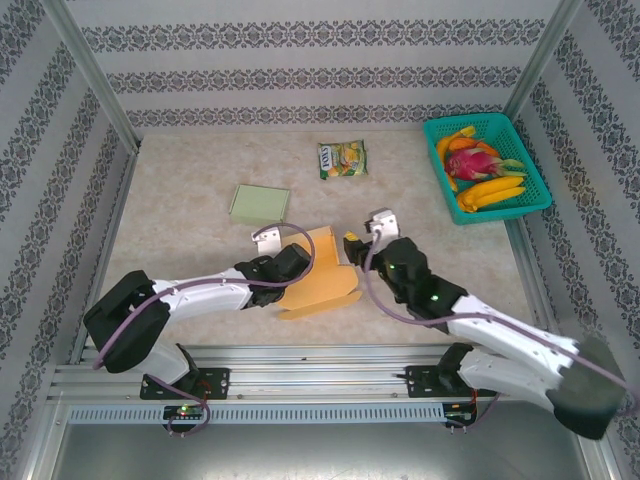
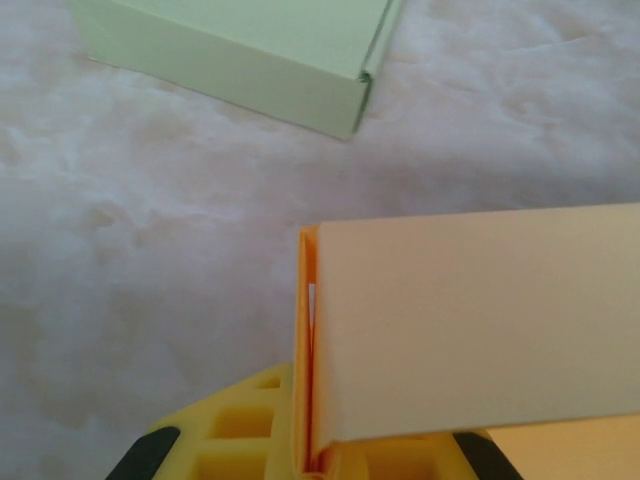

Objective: Fold the paper box

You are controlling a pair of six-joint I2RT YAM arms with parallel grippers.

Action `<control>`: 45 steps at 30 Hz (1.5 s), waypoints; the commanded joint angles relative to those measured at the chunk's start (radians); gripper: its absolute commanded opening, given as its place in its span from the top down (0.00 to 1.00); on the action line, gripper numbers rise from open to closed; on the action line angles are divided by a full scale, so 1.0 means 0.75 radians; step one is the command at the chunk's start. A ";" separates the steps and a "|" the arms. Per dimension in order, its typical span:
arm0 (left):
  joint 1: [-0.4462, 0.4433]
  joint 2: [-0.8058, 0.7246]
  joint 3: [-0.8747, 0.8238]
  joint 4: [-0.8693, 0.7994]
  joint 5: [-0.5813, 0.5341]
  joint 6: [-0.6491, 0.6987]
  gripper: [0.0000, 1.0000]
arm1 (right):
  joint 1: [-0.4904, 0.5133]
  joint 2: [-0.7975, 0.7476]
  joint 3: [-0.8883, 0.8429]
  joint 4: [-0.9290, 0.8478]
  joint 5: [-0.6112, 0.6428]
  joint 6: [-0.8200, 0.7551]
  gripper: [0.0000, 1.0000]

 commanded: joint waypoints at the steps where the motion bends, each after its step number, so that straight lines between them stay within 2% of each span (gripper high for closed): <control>1: 0.018 -0.011 0.047 -0.068 0.003 0.161 1.00 | -0.068 -0.175 0.023 -0.293 -0.125 0.099 0.30; 6: 0.018 -0.089 0.085 -0.074 0.098 0.422 1.00 | -0.213 -0.402 0.016 -0.489 -0.128 0.101 0.25; 13: 0.018 -0.192 0.231 -0.290 0.169 0.778 0.99 | -0.291 -0.716 -0.252 -0.353 -0.050 0.183 0.25; 18: 0.018 -0.095 0.428 -0.497 0.254 1.162 0.97 | -0.303 -0.869 -0.304 -0.408 0.002 0.211 0.24; 20: 0.018 -0.040 0.525 -0.600 0.278 1.244 0.97 | -0.305 -0.912 -0.306 -0.433 0.013 0.218 0.24; 22: 0.018 0.023 0.643 -0.702 0.364 1.329 0.94 | -0.305 -0.955 -0.321 -0.439 0.031 0.225 0.24; 24: 0.016 0.118 0.792 -0.838 0.334 1.411 0.93 | -0.305 -0.987 -0.330 -0.447 0.050 0.230 0.24; 28: 0.002 0.325 1.073 -1.087 0.135 1.662 0.96 | -0.304 -1.032 -0.334 -0.463 0.070 0.238 0.24; 31: -0.066 0.326 1.018 -0.982 -0.037 2.043 1.00 | -0.306 -1.055 -0.339 -0.471 0.068 0.246 0.24; 33: -0.098 0.298 0.970 -0.891 -0.071 2.280 1.00 | -0.306 -1.064 -0.340 -0.474 0.068 0.248 0.24; 35: -0.127 0.265 0.949 -0.868 0.009 2.489 1.00 | -0.308 -1.068 -0.341 -0.475 0.069 0.249 0.24; 38: -0.157 0.196 0.886 -0.934 0.242 2.856 1.00 | -0.307 -1.069 -0.346 -0.477 0.072 0.255 0.24; 40: -0.168 0.170 0.793 -0.838 0.294 3.106 1.00 | -0.306 -1.071 -0.346 -0.479 0.076 0.257 0.24; 43: -0.170 0.300 0.878 -0.912 0.240 3.174 1.00 | -0.306 -1.078 -0.346 -0.487 0.082 0.257 0.24; 45: -0.169 0.350 0.866 -0.860 0.222 3.263 1.00 | -0.307 -1.086 -0.348 -0.488 0.091 0.257 0.24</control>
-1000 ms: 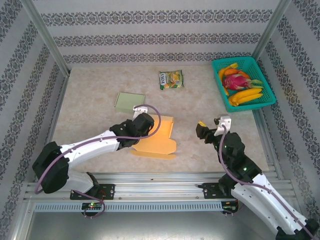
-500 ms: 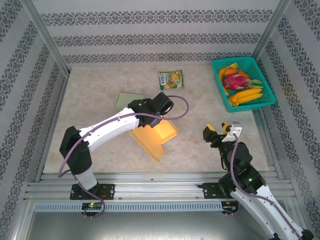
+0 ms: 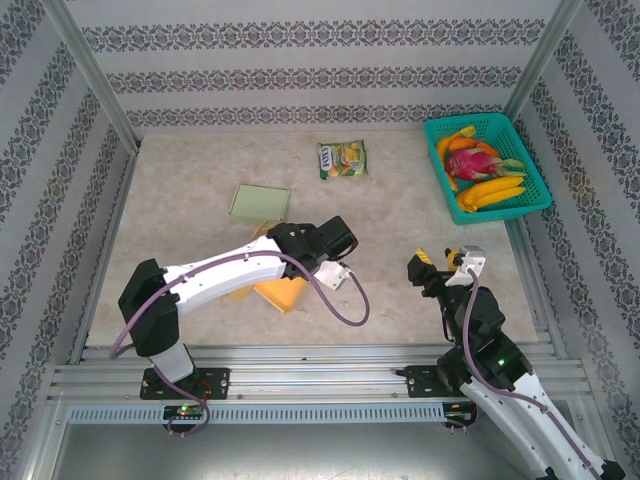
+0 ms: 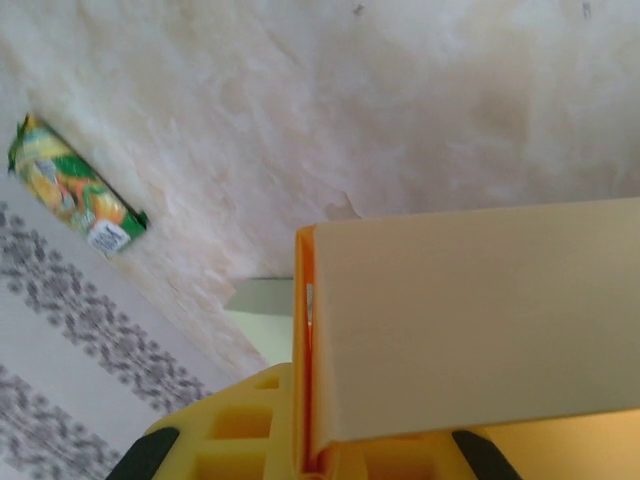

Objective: Fold the paper box

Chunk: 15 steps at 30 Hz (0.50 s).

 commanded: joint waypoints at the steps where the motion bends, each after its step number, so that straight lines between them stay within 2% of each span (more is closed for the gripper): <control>1: -0.007 0.098 0.003 0.045 0.005 0.342 1.00 | -0.012 -0.031 -0.019 -0.009 0.042 0.016 0.24; 4: -0.007 0.193 0.062 0.098 0.016 0.407 1.00 | -0.014 -0.039 -0.022 -0.013 0.053 0.013 0.24; 8: -0.007 0.332 0.153 0.129 0.033 0.463 0.90 | -0.014 -0.040 -0.023 -0.023 0.068 0.006 0.24; 10: -0.011 0.369 0.183 0.169 0.074 0.448 0.80 | -0.014 -0.045 -0.022 -0.027 0.076 0.001 0.24; 12: -0.010 0.368 0.190 0.208 0.129 0.419 0.60 | -0.014 -0.054 -0.022 -0.033 0.083 -0.001 0.24; 13: -0.010 0.360 0.199 0.212 0.159 0.391 0.39 | -0.016 -0.054 -0.026 -0.031 0.083 -0.001 0.24; 14: -0.008 0.350 0.205 0.212 0.182 0.363 0.06 | -0.014 -0.054 -0.028 -0.027 0.085 -0.001 0.24; 15: -0.004 0.338 0.208 0.217 0.202 0.331 0.00 | -0.014 -0.053 -0.030 -0.026 0.085 -0.001 0.24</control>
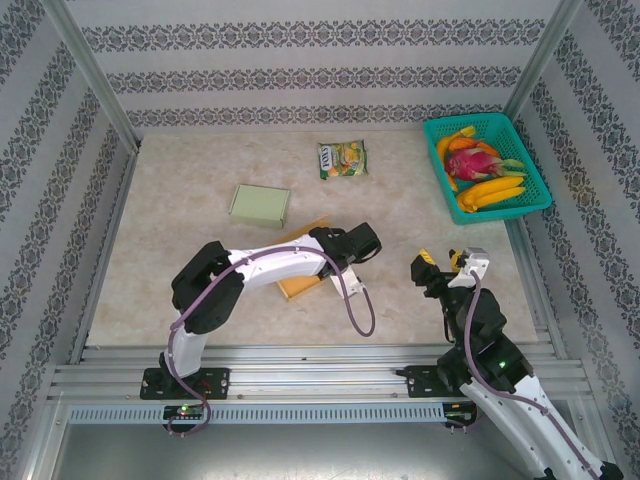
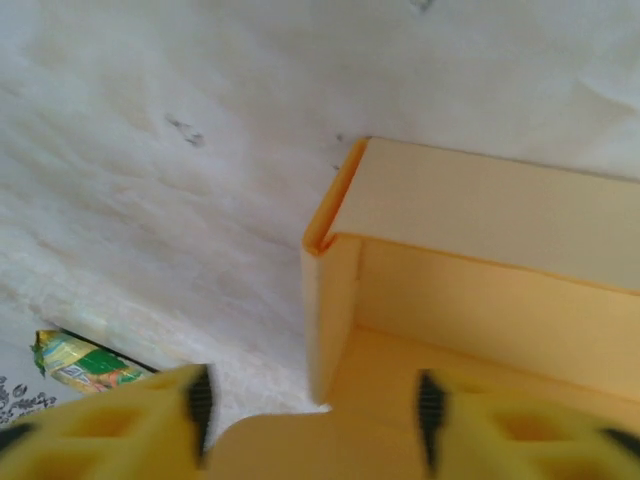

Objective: Fold the paper box

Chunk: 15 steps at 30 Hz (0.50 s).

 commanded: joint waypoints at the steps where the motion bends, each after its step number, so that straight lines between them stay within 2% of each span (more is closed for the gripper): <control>1: 0.000 -0.064 0.050 0.050 0.113 -0.067 0.00 | -0.014 -0.015 -0.024 -0.004 0.035 0.000 0.24; 5: 0.024 -0.179 -0.003 0.137 0.188 -0.238 0.07 | -0.016 -0.002 -0.026 0.003 0.031 -0.001 0.24; 9: 0.049 -0.370 -0.203 0.381 0.240 -0.431 0.06 | -0.016 0.008 -0.027 0.008 0.027 -0.003 0.24; 15: 0.072 -0.674 -0.508 0.692 0.224 -0.958 0.09 | -0.017 0.074 -0.031 0.051 -0.018 -0.008 0.25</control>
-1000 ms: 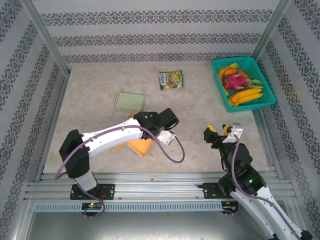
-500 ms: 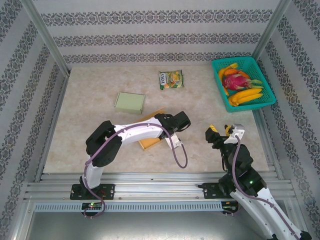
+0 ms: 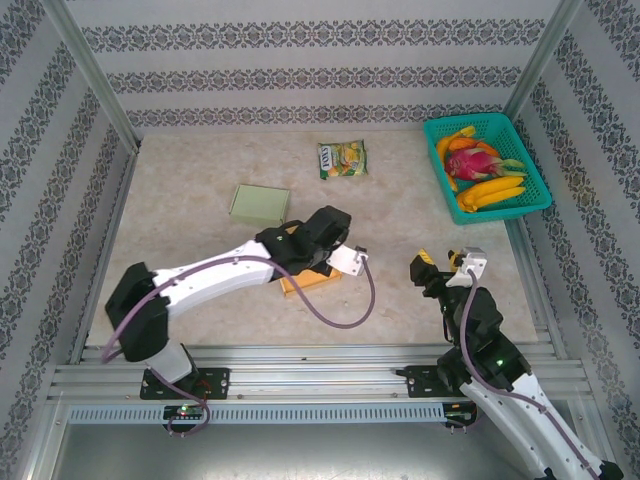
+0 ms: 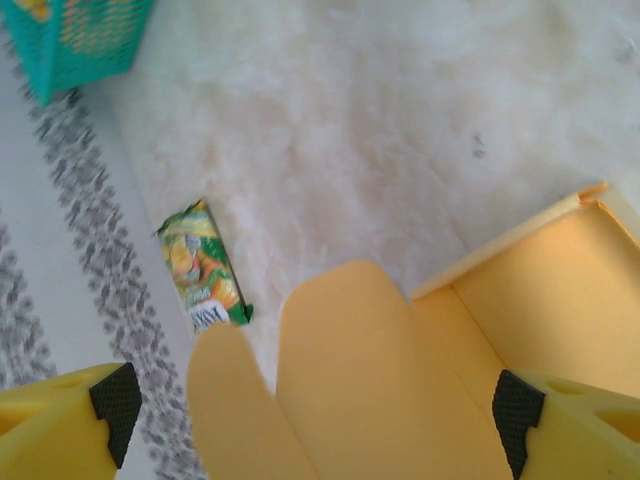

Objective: Fold the paper box

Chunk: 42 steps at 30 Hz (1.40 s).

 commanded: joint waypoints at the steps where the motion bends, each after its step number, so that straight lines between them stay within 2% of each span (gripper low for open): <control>1: 0.016 -0.179 -0.171 0.277 0.037 -0.456 0.13 | -0.009 0.058 -0.014 0.056 -0.029 -0.009 0.26; 2: 0.015 -0.238 -0.215 0.315 0.045 -0.577 0.14 | -0.008 0.085 -0.011 0.064 -0.039 -0.011 0.26; 5: 0.057 -0.391 -0.249 0.271 -0.134 -1.037 0.17 | -0.009 0.188 0.003 0.093 -0.080 -0.016 0.26; 7: 0.114 -0.465 -0.250 0.187 -0.072 -1.176 0.17 | -0.009 0.259 0.010 0.122 -0.112 -0.020 0.26; 11: 0.205 -0.430 -0.167 -0.017 0.034 -1.104 0.14 | -0.010 0.400 0.025 0.197 -0.196 -0.030 0.26; 16: 0.374 -0.256 -0.004 -0.196 0.365 -1.091 0.17 | -0.010 0.571 0.117 0.212 -0.276 -0.050 0.26; 21: 0.379 -0.140 0.067 -0.241 0.516 -1.050 0.17 | -0.010 0.696 0.165 0.281 -0.307 -0.145 0.27; 26: 0.379 -0.044 0.112 -0.279 0.462 -0.987 0.17 | -0.025 0.955 0.229 0.415 -0.371 -0.280 0.27; 33: 0.379 0.077 0.155 -0.312 0.388 -0.910 0.23 | -0.109 1.356 0.323 0.713 -0.678 -0.523 0.31; 38: 0.379 0.130 0.164 -0.314 0.390 -0.857 0.36 | -0.210 1.542 0.441 0.725 -0.955 -0.774 0.38; 42: 0.379 0.147 0.153 -0.303 0.421 -0.808 0.60 | -0.325 1.630 0.510 0.717 -1.129 -0.816 0.46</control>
